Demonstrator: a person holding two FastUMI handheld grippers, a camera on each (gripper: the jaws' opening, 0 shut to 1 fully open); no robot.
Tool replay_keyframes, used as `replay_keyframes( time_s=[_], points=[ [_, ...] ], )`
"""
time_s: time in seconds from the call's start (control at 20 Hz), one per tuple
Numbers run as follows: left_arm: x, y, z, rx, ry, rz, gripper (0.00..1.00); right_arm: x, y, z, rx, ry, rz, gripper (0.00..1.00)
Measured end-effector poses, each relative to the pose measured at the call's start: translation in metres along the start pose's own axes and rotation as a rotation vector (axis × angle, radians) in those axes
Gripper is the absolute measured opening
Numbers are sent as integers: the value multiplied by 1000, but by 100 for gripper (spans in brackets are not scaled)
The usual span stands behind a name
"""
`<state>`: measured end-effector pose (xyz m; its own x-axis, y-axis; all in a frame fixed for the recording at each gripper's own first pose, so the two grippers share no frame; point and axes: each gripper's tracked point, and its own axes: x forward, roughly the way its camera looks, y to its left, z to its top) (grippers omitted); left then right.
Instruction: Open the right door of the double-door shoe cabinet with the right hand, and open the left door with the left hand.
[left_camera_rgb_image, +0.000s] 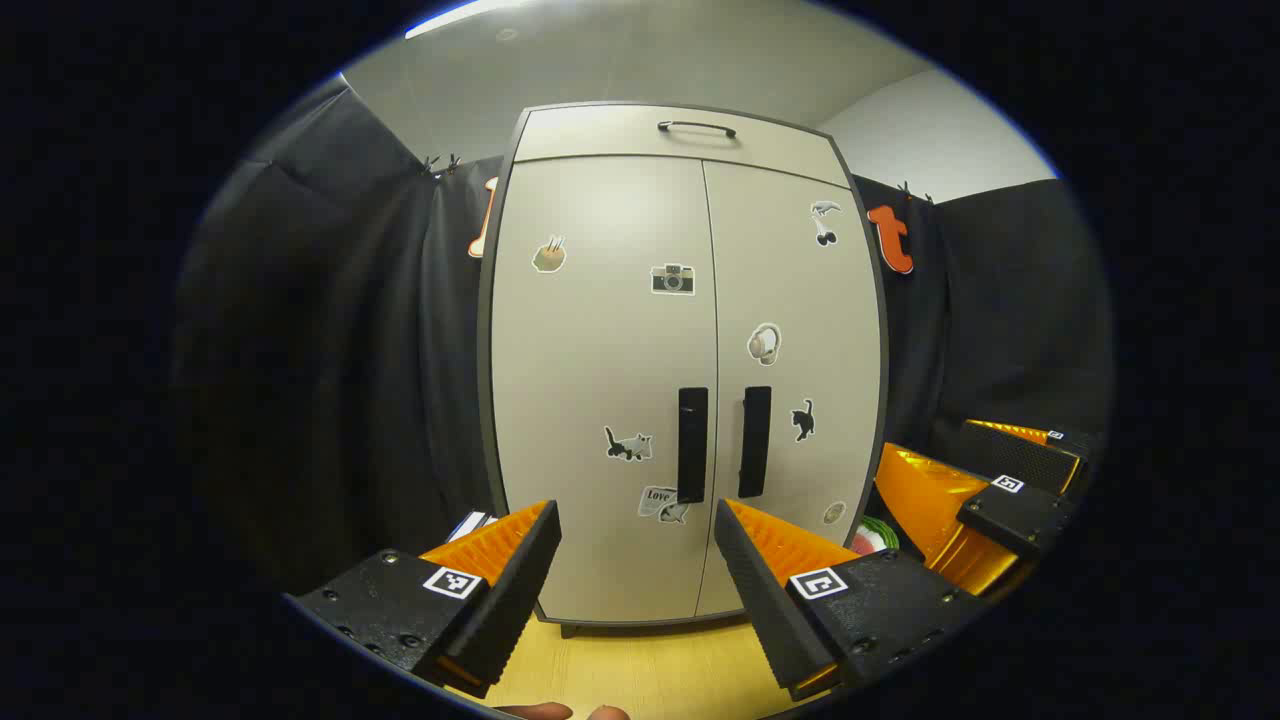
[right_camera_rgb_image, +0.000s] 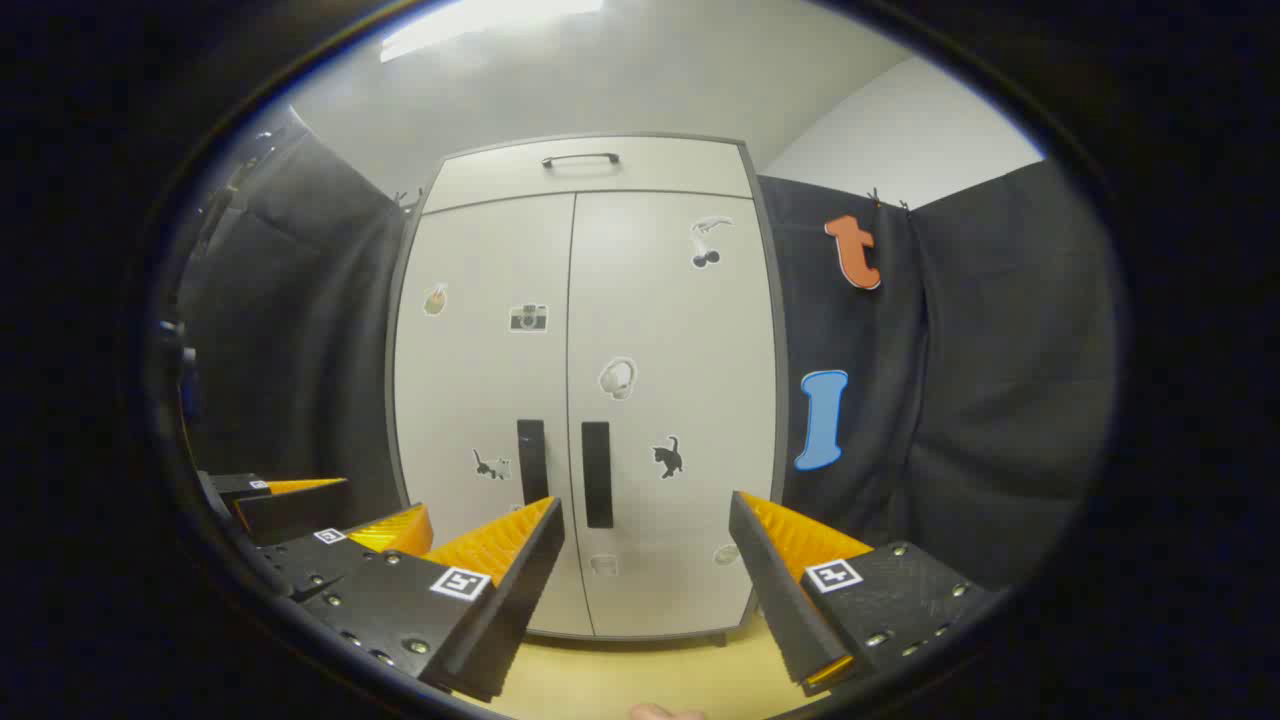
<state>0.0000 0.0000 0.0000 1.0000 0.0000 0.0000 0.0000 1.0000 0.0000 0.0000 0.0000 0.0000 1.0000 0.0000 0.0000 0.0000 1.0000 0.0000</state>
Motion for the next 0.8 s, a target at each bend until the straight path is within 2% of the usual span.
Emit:
replay_keyframes(
  time_s=[0.6,0.65,0.7,0.75,0.8],
  points=[
    [-5,-2,-1,-32,-4,-13,96,-5,2,3,-16,-18,-5,99],
    [-6,-1,-2,-33,-1,-12,96,-5,4,3,-13,-16,-2,94],
    [-7,-1,-3,-34,1,-11,96,-5,5,2,-12,-13,0,98],
    [-8,0,-3,-35,3,-10,96,-6,6,2,-10,-11,4,94],
    [-8,0,-4,-36,4,-9,96,-6,7,1,-9,-10,8,94]
  ],
)
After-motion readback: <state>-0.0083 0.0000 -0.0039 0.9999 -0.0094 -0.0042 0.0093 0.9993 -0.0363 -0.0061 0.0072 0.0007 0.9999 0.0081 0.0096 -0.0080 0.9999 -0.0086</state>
